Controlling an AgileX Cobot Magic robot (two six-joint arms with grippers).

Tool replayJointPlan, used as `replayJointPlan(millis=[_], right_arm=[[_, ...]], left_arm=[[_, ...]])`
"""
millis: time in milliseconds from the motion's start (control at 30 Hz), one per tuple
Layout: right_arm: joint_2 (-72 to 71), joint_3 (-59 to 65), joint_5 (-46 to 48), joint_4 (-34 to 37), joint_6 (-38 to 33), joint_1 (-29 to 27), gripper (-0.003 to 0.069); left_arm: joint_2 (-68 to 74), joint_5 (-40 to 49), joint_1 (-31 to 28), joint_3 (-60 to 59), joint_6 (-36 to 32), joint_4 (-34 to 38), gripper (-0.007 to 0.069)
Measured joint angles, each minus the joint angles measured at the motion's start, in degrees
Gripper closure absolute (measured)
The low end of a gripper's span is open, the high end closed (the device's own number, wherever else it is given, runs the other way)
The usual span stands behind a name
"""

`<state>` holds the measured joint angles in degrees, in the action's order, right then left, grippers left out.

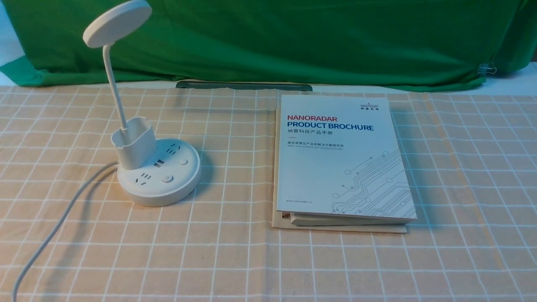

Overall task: Turn on the table lamp on the light coffee tablecloth with your hand.
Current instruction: 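Press the power button on the lamp base to turn the lamp on with the left gripper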

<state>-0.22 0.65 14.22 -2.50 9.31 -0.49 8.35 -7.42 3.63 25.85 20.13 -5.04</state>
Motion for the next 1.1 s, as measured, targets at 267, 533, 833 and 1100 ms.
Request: replayJointPlan(millis=[267, 533, 833, 1100], right_arm=[[0.0, 0.0, 0.0, 0.0, 0.0, 0.0, 0.0419], [0.0, 0.0, 0.0, 0.0, 0.0, 0.0, 0.0419], [0.0, 0.0, 0.0, 0.0, 0.0, 0.0, 0.0419], [0.0, 0.0, 0.0, 0.0, 0.0, 0.0, 0.0419]], left_arm=[[26.2, 33.5, 0.0, 7.1, -2.8, 3.4, 0.0386], [52.8, 30.6, 0.0, 8.3, -9.1, 19.8, 0.0404], [72.2, 40.3, 5.9, 14.2, -33.9, 40.3, 0.0613], [84.2, 41.2, 16.6, 29.2, -25.2, 25.4, 0.0629]])
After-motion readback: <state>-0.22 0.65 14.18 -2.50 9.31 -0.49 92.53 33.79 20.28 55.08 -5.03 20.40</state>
